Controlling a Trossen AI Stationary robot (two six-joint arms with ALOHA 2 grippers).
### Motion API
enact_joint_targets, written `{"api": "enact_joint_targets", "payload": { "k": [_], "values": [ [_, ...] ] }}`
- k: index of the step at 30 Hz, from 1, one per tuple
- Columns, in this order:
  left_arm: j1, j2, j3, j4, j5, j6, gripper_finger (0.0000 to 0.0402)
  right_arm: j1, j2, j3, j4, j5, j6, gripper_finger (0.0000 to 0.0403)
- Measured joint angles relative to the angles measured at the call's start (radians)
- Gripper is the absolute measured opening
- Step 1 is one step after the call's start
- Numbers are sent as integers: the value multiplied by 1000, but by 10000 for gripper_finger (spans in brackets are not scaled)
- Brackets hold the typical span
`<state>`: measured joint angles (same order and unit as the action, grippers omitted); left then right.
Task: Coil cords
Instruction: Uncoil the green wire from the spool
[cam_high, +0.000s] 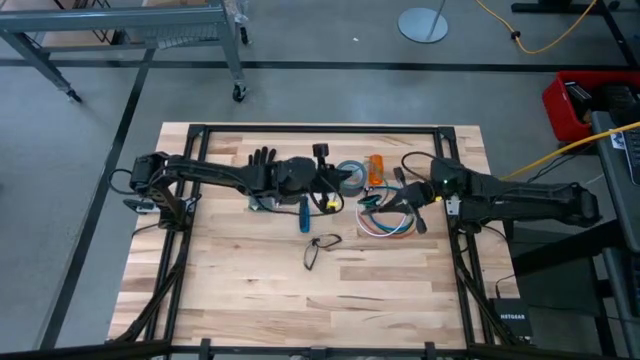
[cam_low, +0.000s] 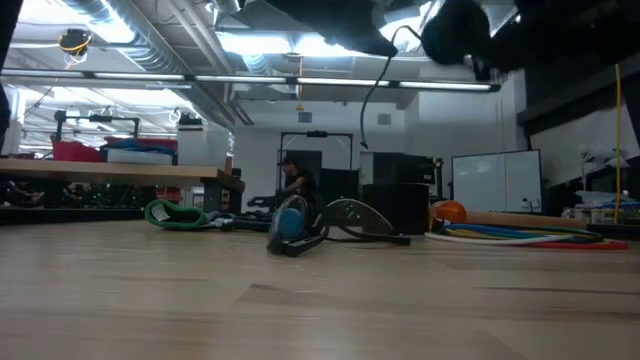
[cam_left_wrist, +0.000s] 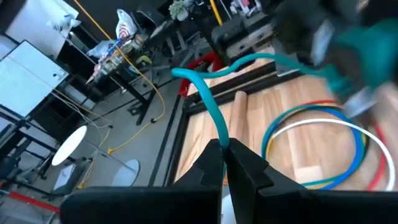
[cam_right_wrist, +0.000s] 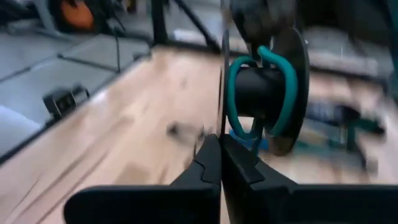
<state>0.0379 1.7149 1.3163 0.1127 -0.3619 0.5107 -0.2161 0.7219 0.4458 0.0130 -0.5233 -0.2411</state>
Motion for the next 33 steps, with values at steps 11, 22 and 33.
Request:
{"api": "enact_joint_targets", "payload": {
  "k": [11, 22, 33],
  "values": [
    [6, 2, 0, -304, 30, -178, 0, 0, -23, 0, 244, 327, -103, 0],
    [-103, 1, 0, -517, -76, -326, 0, 0, -212, 1, -296, 606, 43, 0],
    [-135, -30, 42, -317, -230, -96, 0, 0, -162, 0, -398, 190, 154, 0]
  ]
}}
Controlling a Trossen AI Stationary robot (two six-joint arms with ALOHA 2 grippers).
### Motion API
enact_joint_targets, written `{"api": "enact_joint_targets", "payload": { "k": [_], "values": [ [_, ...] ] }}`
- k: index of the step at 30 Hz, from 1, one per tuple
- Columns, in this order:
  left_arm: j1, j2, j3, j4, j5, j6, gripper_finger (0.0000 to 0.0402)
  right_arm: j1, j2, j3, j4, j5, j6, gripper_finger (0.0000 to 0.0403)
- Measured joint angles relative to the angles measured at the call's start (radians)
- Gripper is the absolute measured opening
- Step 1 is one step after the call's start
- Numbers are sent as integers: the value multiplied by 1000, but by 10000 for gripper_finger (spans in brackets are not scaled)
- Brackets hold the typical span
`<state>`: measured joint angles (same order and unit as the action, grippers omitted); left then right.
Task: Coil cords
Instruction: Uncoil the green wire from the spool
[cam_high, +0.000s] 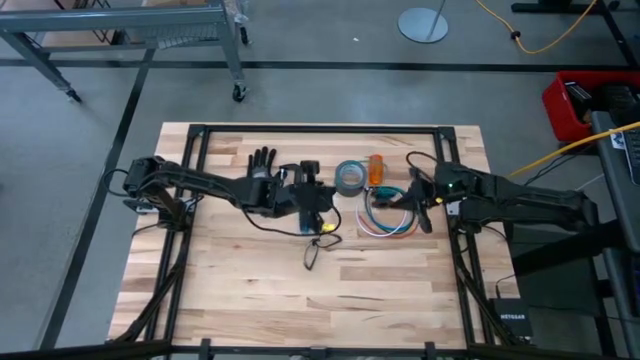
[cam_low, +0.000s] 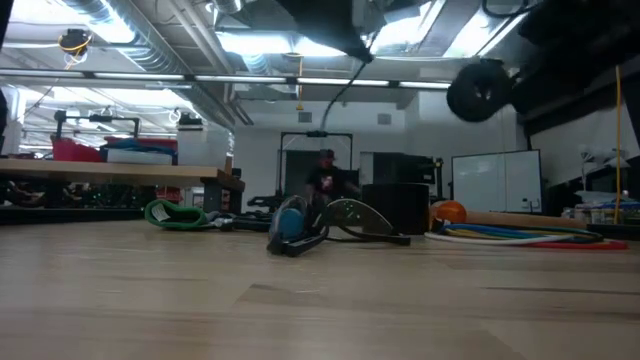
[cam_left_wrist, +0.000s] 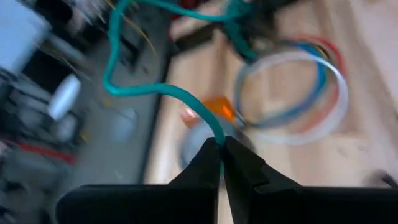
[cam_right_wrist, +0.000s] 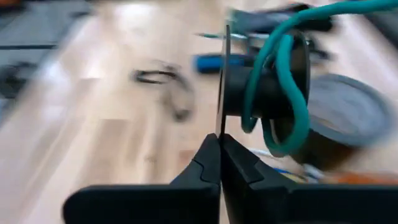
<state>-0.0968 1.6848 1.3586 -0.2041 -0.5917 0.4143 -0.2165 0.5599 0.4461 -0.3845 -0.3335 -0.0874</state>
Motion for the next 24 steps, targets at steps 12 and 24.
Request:
{"api": "enact_joint_targets", "payload": {
  "k": [12, 24],
  "values": [
    [143, 0, 1, 104, 4, 54, 0, 0, 131, 0, 609, -195, -148, 0],
    [121, 0, 1, -323, 7, -258, 0, 0, 14, 0, 640, 256, -262, 0]
  ]
}}
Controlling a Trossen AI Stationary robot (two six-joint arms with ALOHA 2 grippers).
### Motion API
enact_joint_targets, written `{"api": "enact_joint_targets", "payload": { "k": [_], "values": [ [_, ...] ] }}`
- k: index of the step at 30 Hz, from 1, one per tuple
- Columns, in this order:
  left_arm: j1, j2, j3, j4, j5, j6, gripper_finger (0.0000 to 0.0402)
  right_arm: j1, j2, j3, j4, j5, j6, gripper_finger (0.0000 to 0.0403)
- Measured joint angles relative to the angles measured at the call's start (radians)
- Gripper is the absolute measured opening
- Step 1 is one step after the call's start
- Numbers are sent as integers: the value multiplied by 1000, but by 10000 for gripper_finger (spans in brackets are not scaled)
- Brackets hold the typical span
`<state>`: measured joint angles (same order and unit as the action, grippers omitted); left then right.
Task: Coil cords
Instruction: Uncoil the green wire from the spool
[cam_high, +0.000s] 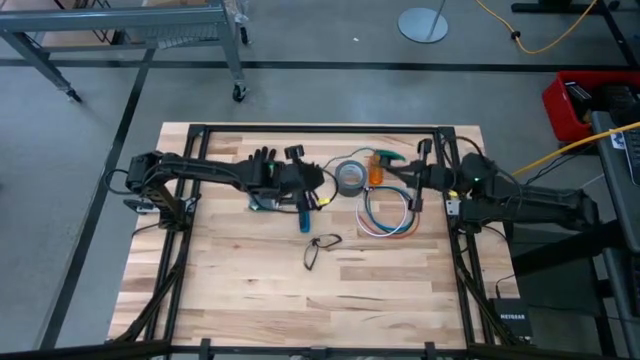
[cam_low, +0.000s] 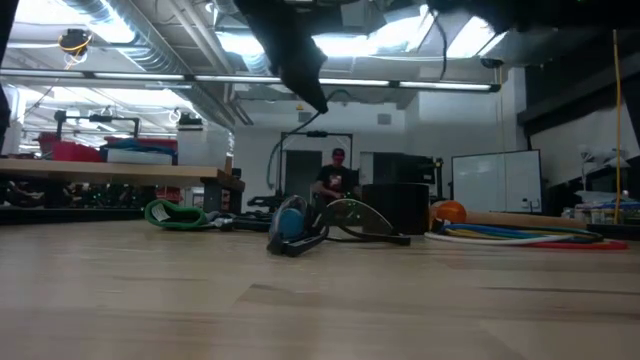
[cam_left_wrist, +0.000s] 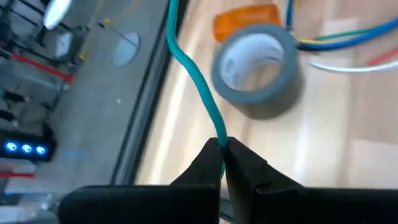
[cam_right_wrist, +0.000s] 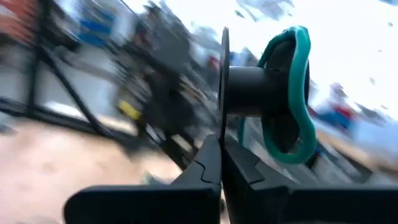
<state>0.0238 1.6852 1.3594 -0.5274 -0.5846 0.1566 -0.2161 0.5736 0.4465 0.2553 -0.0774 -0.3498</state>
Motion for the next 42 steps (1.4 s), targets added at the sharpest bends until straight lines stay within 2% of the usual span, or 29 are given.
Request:
{"api": "enact_joint_targets", "payload": {
  "k": [4, 8, 12, 17, 21, 29, 32, 37, 42],
  "values": [
    [-56, 0, 0, -33, 0, -45, 0, 0, -60, 0, -216, 177, 4, 0],
    [-108, 0, 0, -34, -7, -56, 0, 0, -91, 0, -425, 233, 89, 0],
    [-150, 0, 0, -31, -90, -80, 0, 0, -94, 0, -600, 181, 207, 0],
    [-182, 0, 0, 56, -235, -35, 0, 0, -79, -3, -761, 24, 299, 0],
    [-182, 0, 0, 194, -239, 97, 0, 0, -66, -5, -731, -114, 279, 0],
    [-141, 0, 0, 548, -274, 455, 0, 0, -18, -5, -668, -281, 275, 0],
    [-117, 0, 0, 635, -273, 542, 0, 0, 4, -5, -613, -347, 271, 0],
    [-61, 0, 0, 666, -273, 576, 0, 0, 39, -5, -486, -447, 267, 0],
    [-9, 0, 0, 561, -273, 495, 0, 0, 46, -5, -316, -487, 233, 0]
  ]
}}
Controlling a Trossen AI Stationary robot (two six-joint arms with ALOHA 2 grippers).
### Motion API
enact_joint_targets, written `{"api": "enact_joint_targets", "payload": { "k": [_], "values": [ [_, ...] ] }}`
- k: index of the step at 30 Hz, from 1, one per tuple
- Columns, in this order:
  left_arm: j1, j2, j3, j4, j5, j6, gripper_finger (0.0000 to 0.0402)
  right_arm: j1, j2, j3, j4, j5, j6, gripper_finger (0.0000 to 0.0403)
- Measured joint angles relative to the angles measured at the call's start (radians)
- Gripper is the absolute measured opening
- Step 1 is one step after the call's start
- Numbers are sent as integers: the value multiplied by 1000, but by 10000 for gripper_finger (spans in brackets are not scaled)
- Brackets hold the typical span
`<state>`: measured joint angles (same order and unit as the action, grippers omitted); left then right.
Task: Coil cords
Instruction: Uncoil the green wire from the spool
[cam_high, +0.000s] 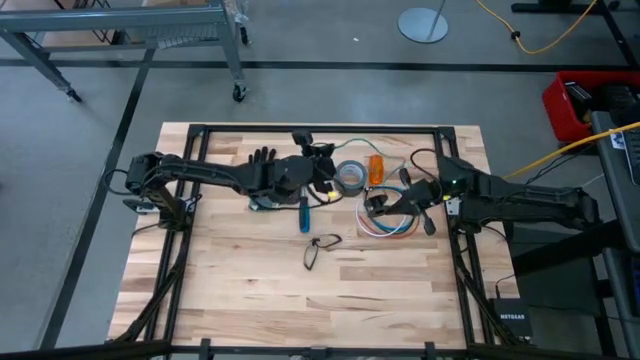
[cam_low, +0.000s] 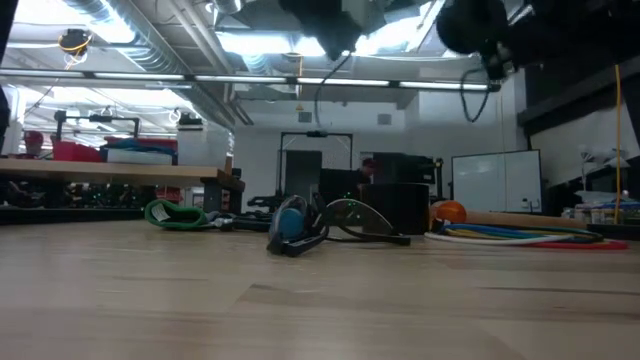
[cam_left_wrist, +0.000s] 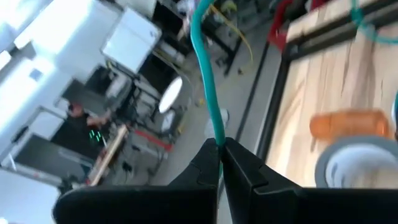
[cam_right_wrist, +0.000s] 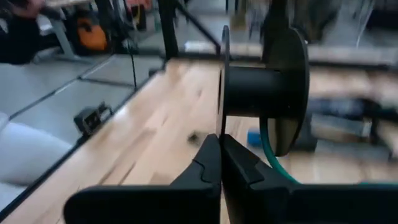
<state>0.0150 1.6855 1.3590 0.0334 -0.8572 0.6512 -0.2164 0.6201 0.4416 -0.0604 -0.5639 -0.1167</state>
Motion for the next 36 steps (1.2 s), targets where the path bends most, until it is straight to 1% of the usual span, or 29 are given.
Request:
{"api": "enact_joint_targets", "payload": {
  "k": [5, 9, 13, 17, 22, 24, 29, 32, 36],
  "values": [
    [29, 0, 0, -195, 4, -149, 0, 0, -13, 0, 169, 10, -47, 0],
    [31, 0, 0, -353, 24, -287, 0, 0, -37, 0, 248, 96, -90, 0],
    [14, 0, 0, -478, 27, -384, 0, 0, -76, 0, 249, 233, -109, 0],
    [-19, 0, 0, -567, 26, -468, 0, 0, -114, 0, 159, 363, -110, 0],
    [-72, 0, 0, -651, 25, -568, 0, 0, -153, 0, -35, 554, -95, 0],
    [-91, 0, 0, -680, 23, -602, 0, 0, -160, 0, -102, 608, -93, 0],
    [-122, 0, 0, -745, 7, -698, 1, 0, -160, 0, -198, 712, -36, 0],
    [-136, 0, 0, -780, 6, -759, 7, 0, -161, 0, -236, 759, 10, 0],
    [-146, 0, 0, -777, 6, -802, 23, 0, -161, 0, -248, 752, 32, 0]
  ]
}}
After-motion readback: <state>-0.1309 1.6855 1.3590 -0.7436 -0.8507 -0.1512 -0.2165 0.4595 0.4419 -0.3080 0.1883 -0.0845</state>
